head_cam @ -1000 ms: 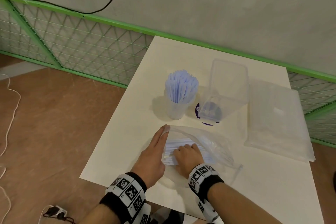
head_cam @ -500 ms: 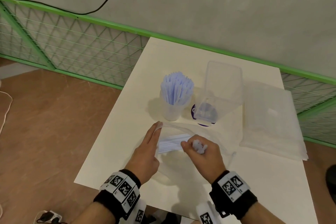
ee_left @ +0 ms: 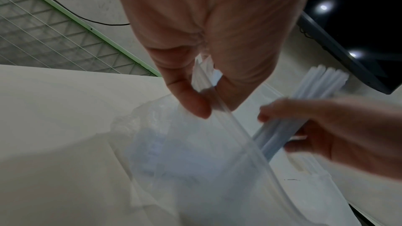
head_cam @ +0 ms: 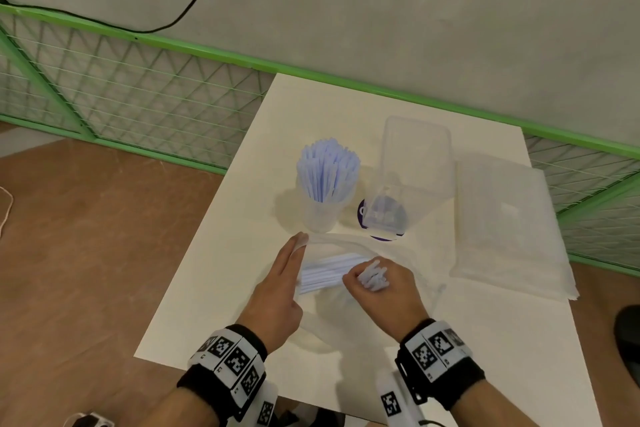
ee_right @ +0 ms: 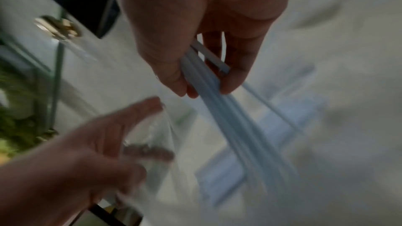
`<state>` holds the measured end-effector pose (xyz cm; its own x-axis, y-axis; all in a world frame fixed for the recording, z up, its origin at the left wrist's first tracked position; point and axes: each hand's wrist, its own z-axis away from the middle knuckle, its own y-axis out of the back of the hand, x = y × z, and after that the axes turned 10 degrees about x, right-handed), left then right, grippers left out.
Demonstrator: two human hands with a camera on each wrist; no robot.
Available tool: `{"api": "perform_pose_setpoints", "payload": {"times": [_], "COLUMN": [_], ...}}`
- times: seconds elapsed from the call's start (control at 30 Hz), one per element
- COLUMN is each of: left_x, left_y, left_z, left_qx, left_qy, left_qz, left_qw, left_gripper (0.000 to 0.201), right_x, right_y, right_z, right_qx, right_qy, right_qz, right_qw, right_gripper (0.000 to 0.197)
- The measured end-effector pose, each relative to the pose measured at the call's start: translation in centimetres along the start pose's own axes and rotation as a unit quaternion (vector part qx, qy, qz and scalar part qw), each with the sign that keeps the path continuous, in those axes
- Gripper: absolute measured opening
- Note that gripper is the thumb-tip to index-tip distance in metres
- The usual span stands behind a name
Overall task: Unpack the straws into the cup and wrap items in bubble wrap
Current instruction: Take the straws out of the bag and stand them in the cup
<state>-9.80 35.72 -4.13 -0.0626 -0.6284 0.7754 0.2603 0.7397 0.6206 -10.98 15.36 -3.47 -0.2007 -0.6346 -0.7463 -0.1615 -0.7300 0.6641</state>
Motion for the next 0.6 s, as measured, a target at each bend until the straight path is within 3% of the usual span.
{"api": "perform_pose_setpoints", "payload": {"times": [0.1,0.2,0.33,0.43,0.6], "left_x": [0.0,-0.2,-0.5,-0.3,0.1], "left_y": [0.1,0.1,-0.1,-0.1,0.0], "left_z": [0.0,0.0,0.1,0.1,0.2], "left_qx": [-0.001,-0.006,-0.009,-0.010,-0.020], "left_qy": [0.003,0.010,0.007,0.006,-0.003], "left_qz": [0.006,0.009,-0.014,-0.006,0.007], "left_qw": [1.000,1.000,1.000,1.000,1.000], "left_gripper": [0.103,0.102,0.098,0.102,0.103], "right_x": [-2.5,-7.0,-11.5,-12.7,-12.2], "right_y": [2.3,6.0,9.5,8.6,6.3], "right_z": [-1.1,-2.3,-6.1,-9.1,-12.9], "right_qx": [-0.016,-0.047,0.011,0.032,0.082], "right_qy": [0.010,0.012,0.012,-0.039,-0.067], "right_qz": [-0.005,-0.100,-0.268,-0.348,-0.312], "right_qw": [1.000,0.994,0.963,0.936,0.944], "right_gripper": [0.019,0.013,0.006,0.010,0.009]}}
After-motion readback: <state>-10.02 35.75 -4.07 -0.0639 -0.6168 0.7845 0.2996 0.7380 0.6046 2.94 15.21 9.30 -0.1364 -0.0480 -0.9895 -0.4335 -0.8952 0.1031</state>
